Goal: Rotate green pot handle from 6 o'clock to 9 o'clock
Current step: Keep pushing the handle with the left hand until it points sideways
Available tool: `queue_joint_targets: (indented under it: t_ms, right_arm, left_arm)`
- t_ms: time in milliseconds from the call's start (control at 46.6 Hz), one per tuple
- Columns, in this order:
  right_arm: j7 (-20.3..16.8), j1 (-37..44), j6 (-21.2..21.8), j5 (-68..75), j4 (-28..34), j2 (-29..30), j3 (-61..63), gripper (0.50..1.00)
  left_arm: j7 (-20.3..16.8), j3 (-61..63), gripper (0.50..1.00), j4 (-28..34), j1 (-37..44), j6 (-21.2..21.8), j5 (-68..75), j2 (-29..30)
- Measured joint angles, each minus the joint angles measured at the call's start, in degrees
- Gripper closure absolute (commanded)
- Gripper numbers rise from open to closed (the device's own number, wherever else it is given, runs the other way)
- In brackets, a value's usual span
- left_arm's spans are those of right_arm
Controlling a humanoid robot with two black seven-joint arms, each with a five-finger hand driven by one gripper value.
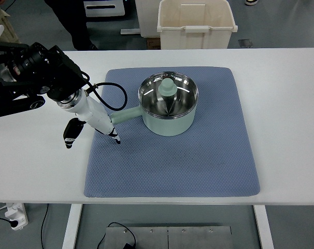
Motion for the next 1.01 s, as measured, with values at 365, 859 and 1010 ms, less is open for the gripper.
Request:
queue_joint_targets:
  t_ms: [365, 859, 1010]
  right_arm:
    - [0.00, 0.00, 0.00, 0.00, 0.00, 0.00, 0.00, 0.500]
    - [0.00, 0.00, 0.00, 0.00, 0.00, 0.00, 0.00, 0.500]
    - [0.00, 0.00, 0.00, 0.00, 0.00, 0.00, 0.00, 0.500]
  left_arm:
    - [2.42, 0.00, 0.500, 0.97, 0.21, 0.00, 1.86, -0.09]
    - [1.87, -0.05, 0.500, 0.14, -0.13, 0.00, 1.70, 0.43]
    - [1.77, -0.08, 0.500, -0.64, -0.14, 0.00, 1.63, 0.44]
